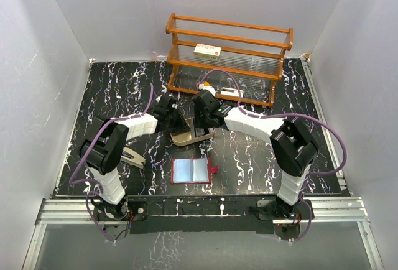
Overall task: Put the credit cards into the card holder
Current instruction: Adjust the credit card in the storage box, then pick up the credit card from the storage box.
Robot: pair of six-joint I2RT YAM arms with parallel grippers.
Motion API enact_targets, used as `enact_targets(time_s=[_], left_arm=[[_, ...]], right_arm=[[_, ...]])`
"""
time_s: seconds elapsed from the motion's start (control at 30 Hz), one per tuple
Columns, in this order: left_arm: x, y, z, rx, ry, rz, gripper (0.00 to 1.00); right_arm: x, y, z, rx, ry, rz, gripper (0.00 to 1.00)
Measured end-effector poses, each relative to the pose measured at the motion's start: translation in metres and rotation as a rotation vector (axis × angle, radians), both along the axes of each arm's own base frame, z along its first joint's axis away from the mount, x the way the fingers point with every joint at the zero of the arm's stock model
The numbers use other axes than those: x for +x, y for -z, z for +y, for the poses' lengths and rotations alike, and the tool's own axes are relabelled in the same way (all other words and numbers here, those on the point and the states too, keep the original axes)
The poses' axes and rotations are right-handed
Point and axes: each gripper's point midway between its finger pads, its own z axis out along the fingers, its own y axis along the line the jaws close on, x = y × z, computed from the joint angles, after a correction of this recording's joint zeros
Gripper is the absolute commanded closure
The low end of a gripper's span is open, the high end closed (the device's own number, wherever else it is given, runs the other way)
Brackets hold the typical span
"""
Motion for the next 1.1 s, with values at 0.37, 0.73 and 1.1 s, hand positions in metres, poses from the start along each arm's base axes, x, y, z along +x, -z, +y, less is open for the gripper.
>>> enact_targets(time_s=[0.37,0.73,1.1], left_arm=[[-0.010,0.000,0.001,-0.026,-0.001,0.019,0.85],[-0.012,0.001,0.000,-0.054,0.002,0.019,0.87],[-0.012,0.001,0.000,-0.061,0.006,0.022,0.84]], right_arm=[[0.014,0.004,-0.001,-0.078,-0.037,-0.049,0.88],[0.011,0.004,0.003,-0.069,-0.060,-0.033,0.72],[0.013,0.004,-0.002,-0.110,-0.049,-0.031,0.90]])
